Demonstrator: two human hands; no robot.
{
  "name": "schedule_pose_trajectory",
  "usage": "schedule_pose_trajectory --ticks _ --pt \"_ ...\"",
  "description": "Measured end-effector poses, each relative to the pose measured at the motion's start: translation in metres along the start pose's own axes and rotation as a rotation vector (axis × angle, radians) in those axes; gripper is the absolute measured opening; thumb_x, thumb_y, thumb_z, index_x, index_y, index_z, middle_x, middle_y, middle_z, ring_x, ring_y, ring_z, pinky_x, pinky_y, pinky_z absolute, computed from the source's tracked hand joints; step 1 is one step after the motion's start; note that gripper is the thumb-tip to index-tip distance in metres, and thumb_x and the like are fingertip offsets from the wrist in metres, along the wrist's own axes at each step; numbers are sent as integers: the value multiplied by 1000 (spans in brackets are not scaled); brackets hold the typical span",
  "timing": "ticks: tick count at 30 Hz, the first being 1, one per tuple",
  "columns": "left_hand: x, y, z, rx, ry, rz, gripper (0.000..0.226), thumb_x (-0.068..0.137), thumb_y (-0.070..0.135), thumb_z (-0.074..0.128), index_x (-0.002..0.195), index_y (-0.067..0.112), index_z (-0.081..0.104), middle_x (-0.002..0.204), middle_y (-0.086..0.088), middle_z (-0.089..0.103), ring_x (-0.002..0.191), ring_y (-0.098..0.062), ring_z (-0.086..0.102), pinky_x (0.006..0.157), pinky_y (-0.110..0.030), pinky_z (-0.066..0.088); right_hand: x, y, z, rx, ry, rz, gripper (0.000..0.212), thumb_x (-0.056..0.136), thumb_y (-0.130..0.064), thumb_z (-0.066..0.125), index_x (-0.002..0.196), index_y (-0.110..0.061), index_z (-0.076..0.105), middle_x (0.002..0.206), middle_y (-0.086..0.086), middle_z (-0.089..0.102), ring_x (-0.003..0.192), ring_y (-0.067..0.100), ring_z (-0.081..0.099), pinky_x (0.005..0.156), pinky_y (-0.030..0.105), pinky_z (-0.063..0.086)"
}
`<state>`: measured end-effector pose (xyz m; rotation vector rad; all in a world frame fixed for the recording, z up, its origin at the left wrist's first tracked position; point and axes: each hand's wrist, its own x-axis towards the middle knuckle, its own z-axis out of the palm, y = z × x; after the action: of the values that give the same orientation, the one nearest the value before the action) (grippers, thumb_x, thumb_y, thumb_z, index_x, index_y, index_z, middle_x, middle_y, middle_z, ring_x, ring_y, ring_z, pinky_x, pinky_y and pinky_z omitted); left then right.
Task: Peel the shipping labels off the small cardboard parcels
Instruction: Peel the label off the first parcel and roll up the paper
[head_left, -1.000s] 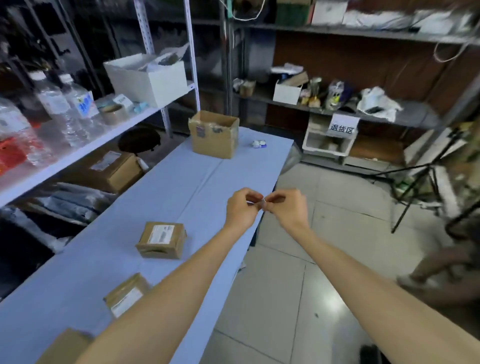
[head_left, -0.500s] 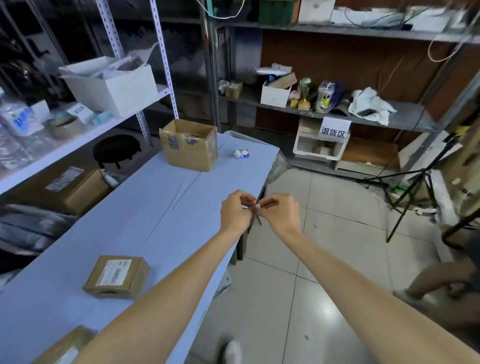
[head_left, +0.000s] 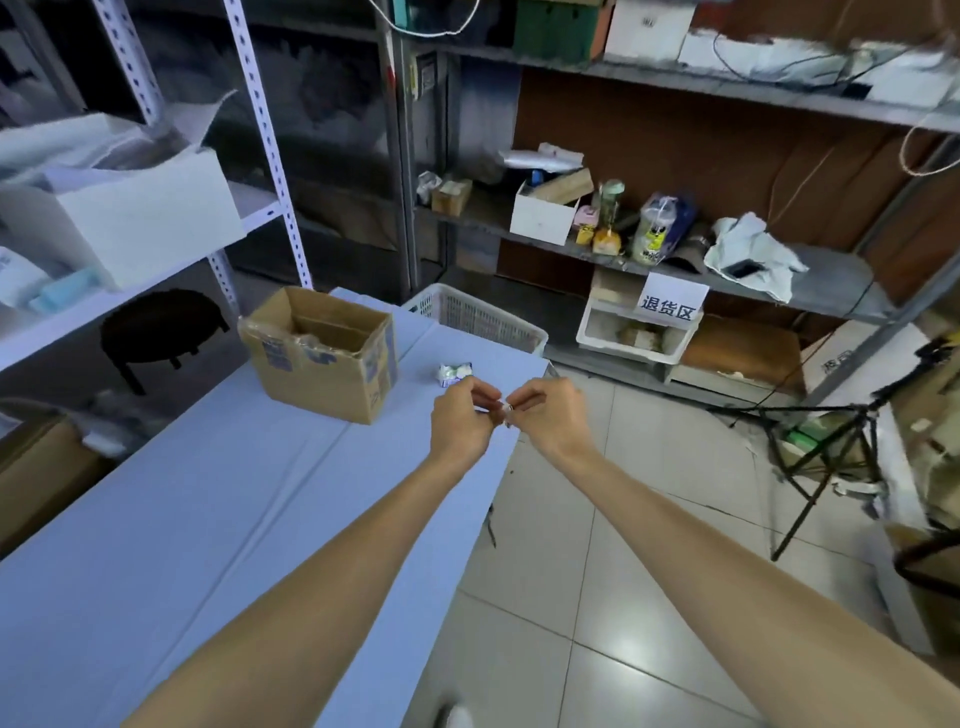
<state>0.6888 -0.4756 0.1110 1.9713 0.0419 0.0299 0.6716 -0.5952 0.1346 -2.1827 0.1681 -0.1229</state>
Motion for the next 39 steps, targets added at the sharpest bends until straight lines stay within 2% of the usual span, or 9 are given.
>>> schedule_pose_trajectory --ticks 4,8,12,19,26,29,31,35,39 --pt "51 0 10 -9 9 -15 20 76 -2 72 92 7 64 82 -4 67 80 -22 67 80 -39 57 56 2 3 -38 -31 9 11 74 0 75 78 -9 72 67 3 71 68 15 71 58 27 54" --pt "97 -5 16 -23 60 -44 20 75 1 76 92 4 65 84 -7 68 82 -23 68 77 -36 57 110 4 13 -12 -83 -24 14 74 -2 76 72 -15 69 65 1 71 65 13 70 62 27 56" --pt "138 -15 13 -4 177 -106 16 79 0 71 94 2 66 87 -7 69 74 -13 63 64 -16 50 165 3 36 13 -177 -90 10 72 1 74 76 -8 73 72 3 72 65 11 67 55 13 50" --pt "183 -16 -5 -66 543 -303 16 80 -1 68 84 12 60 79 -1 62 75 -17 61 75 -29 53 247 -27 80 -7 -488 -281 15 69 3 74 75 -11 75 71 -4 69 61 -3 59 57 -1 41" --pt "183 -26 -44 -5 759 -363 21 74 2 74 80 15 60 80 1 65 81 -21 66 78 -36 54 258 -64 122 6 -689 -412 17 69 -2 77 70 -18 73 70 -3 70 72 12 68 69 21 54" --pt "180 -25 -62 18 790 -352 18 76 0 72 85 12 60 78 5 61 75 -10 61 68 -14 48 258 -80 137 4 -707 -487 13 69 -5 78 73 -16 75 73 0 73 74 15 69 73 27 56" --pt "179 -28 -70 26 799 -366 17 78 2 72 89 8 61 81 3 63 74 -8 58 65 -11 47 256 -88 143 -14 -714 -511 13 71 -5 78 73 -18 74 73 0 72 75 14 69 72 27 55" --pt "183 -25 -83 45 771 -399 18 78 6 72 93 6 63 89 -4 70 82 -18 67 77 -36 58 258 -103 151 -62 -731 -543 17 75 -6 76 72 -23 72 75 -3 70 75 12 67 69 25 54" --pt "192 -8 -101 416 570 -397 21 81 11 61 101 6 58 101 -10 67 88 -27 62 78 -42 52 267 -115 164 -160 -718 -643 15 80 -5 68 77 -19 72 83 4 71 81 18 64 69 30 51"
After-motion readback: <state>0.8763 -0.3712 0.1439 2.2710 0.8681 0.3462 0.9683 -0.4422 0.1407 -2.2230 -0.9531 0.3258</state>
